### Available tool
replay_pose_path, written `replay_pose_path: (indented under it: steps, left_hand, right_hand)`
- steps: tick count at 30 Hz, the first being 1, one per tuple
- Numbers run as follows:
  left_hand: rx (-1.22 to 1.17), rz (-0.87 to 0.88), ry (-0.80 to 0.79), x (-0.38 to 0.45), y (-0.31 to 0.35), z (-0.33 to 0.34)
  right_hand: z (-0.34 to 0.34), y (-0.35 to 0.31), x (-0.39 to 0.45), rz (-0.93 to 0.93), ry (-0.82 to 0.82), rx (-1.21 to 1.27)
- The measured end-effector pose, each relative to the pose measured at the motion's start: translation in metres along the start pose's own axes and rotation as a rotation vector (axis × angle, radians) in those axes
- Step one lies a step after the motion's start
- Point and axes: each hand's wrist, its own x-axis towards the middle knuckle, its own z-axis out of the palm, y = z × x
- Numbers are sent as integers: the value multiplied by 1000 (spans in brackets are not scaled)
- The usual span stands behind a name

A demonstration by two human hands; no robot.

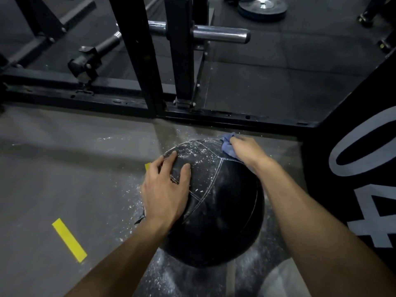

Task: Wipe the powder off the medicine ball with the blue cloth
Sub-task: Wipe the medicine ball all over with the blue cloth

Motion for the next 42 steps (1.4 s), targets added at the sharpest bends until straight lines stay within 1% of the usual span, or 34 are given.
replay_pose_path:
  steps: [1,3,6,8,10,12,13,16,18,20,22,24,26,29,33,38,42]
  left_hand:
    - [11,5,6,-1,1,1]
    - [36,2,16,-1,1,2]
    - [73,-5,19,-5,5,4]
    - [89,-5,25,-5,8,5]
    - [89,-12,16,0,10,5]
    - [68,-18,-22,6,7,5]
    - [58,-12,-37,6,4,5]
    - [77,17,-38,-5,3,4]
    - [112,17,-40,-16,8,5]
    - [150,30,-29,-26,14,7]
    - [180,55,-15,-35,18,11]
    - [188,59,-6,-42,18,13]
    - [184,61,0,-47,16,14]
    - [171,67,1,-51,13,12]
    - [158,72,-2,-56,5,8]
    - [111,120,12,-77,-15,-3]
    - [134,222,-53,-89,-31,-17]
  right_hand:
    - [-2,-2,-1,1,-23,-2]
    - [-2,-5,-16,-70,-33,-74]
    - [4,-6,-59,-280,56,-232]
    - [20,3,-94,-364,91,-335]
    - [45,21,-136,-478,171,-408]
    - [76,43,-170,-618,299,-435]
    - [89,54,-181,-645,340,-440]
    - [107,68,-195,-639,421,-462]
    - [100,70,-189,-638,467,-455]
    - [82,58,-176,-575,464,-480]
    - [60,36,-154,-426,362,-493]
    - [41,14,-125,-305,242,-429]
    - [23,-4,-93,-223,172,-371]
    - [8,-19,-65,-145,123,-275]
    - [9,-20,-63,-158,75,-268]
    - [30,1,-115,-294,117,-371]
    - [49,27,-159,-357,203,-371]
